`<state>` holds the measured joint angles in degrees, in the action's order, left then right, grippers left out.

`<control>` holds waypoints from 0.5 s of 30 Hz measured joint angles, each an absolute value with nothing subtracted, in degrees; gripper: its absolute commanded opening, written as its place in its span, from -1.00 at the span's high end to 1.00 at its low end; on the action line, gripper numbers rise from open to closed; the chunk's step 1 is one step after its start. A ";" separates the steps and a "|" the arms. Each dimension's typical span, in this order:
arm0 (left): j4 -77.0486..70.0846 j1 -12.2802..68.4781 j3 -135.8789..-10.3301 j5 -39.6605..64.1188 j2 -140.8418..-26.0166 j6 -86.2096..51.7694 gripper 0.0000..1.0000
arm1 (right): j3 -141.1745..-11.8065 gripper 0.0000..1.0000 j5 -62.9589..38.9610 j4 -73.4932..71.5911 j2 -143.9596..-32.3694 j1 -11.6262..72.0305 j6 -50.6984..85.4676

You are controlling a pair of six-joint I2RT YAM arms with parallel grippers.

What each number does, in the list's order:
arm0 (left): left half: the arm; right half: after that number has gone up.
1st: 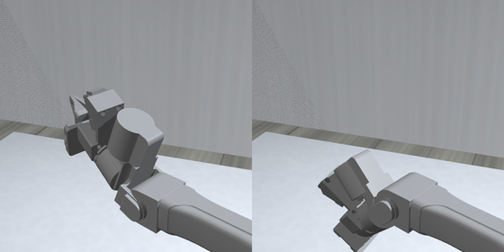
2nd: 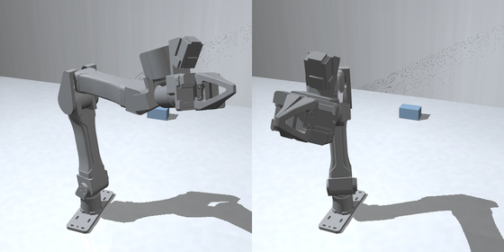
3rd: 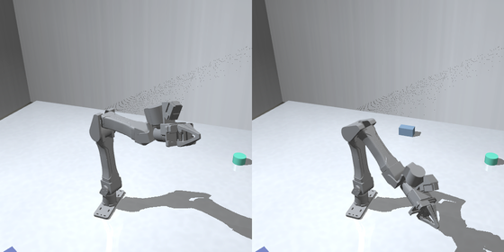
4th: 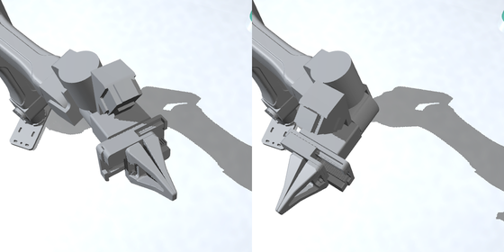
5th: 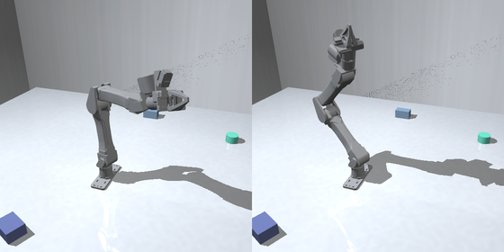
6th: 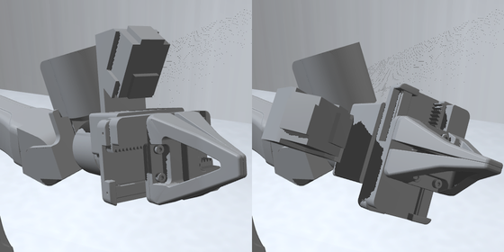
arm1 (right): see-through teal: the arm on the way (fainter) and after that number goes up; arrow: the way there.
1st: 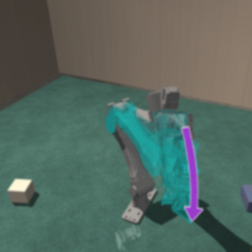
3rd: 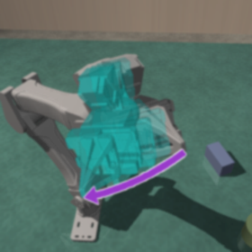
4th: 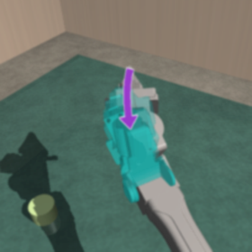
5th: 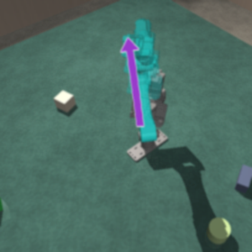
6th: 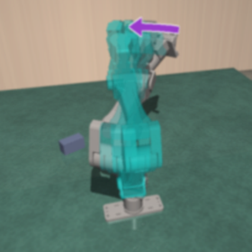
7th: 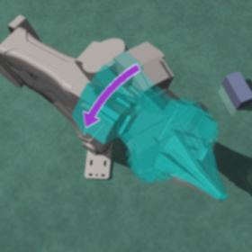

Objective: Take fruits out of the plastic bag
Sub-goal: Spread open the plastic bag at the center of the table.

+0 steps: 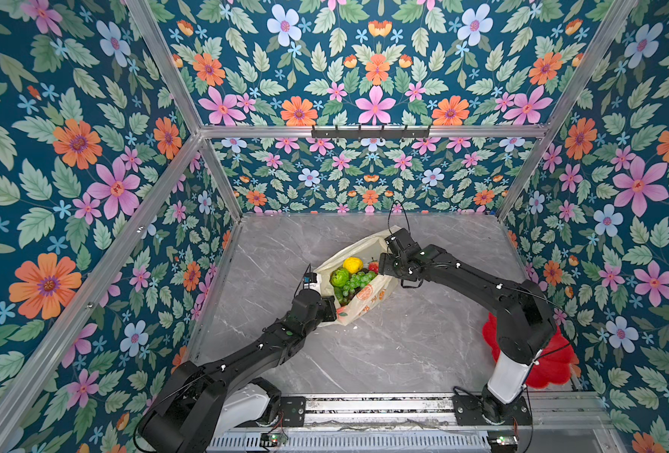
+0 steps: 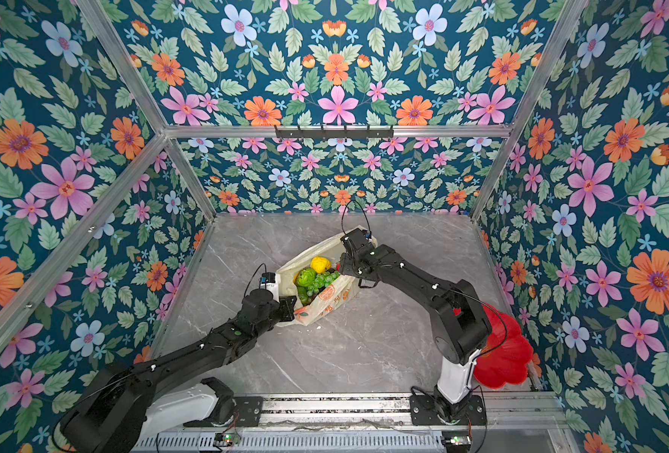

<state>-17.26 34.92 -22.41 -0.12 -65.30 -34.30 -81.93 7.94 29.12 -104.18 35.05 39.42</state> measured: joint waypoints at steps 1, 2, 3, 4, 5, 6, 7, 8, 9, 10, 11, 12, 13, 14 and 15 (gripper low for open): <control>-17.10 34.94 -22.35 -0.36 -65.30 -34.33 1.00 | -81.95 -0.23 7.79 29.15 -104.38 35.03 39.35; -17.08 34.98 -22.31 -0.62 -65.30 -34.37 1.00 | -81.84 -0.10 7.60 29.15 -104.40 35.03 39.38; -17.06 34.98 -22.26 -1.04 -65.30 -34.37 1.00 | -81.45 0.07 7.40 28.86 -104.25 35.03 39.00; -17.08 34.96 -22.20 -1.52 -65.30 -34.52 1.00 | -80.66 0.23 7.03 28.42 -103.79 34.92 38.76; -17.06 34.96 -22.11 -1.80 -65.30 -34.57 1.00 | -79.53 0.38 6.02 28.03 -103.15 34.63 38.72; -16.95 34.96 -22.02 -2.24 -65.30 -34.79 1.00 | -78.26 0.51 5.34 27.57 -102.39 34.15 38.70; -16.86 34.96 -21.87 -2.76 -65.32 -35.48 1.00 | -76.36 0.62 4.34 26.52 -101.32 33.26 38.54; -16.75 34.96 -21.78 -3.09 -65.32 -35.94 1.00 | -74.59 0.67 3.16 25.47 -100.36 32.38 38.52; -16.73 34.96 -21.56 -3.46 -65.30 -36.01 1.00 | -72.18 0.73 2.15 24.10 -99.09 31.31 38.54; -16.75 34.96 -21.32 -3.95 -65.25 -36.12 1.00 | -69.28 0.77 0.45 22.20 -97.62 30.09 38.54; -16.75 34.96 -21.02 -4.40 -65.14 -36.77 1.00 | -66.72 0.79 -1.32 20.56 -96.25 29.08 38.52; -16.78 34.89 -20.71 -4.69 -65.01 -37.50 1.00 | -64.18 0.81 -3.05 18.94 -94.85 28.23 38.59; -16.93 34.85 -20.38 -4.99 -64.93 -37.56 1.00 | -61.45 0.83 -5.21 16.71 -93.34 27.38 38.61; -17.19 34.76 -20.05 -5.06 -64.86 -37.85 1.00 | -59.64 0.85 -7.14 14.87 -92.40 26.85 38.76; -17.39 34.65 -19.70 -5.10 -64.82 -38.48 1.00 | -57.78 0.86 -8.80 12.67 -91.66 26.37 38.81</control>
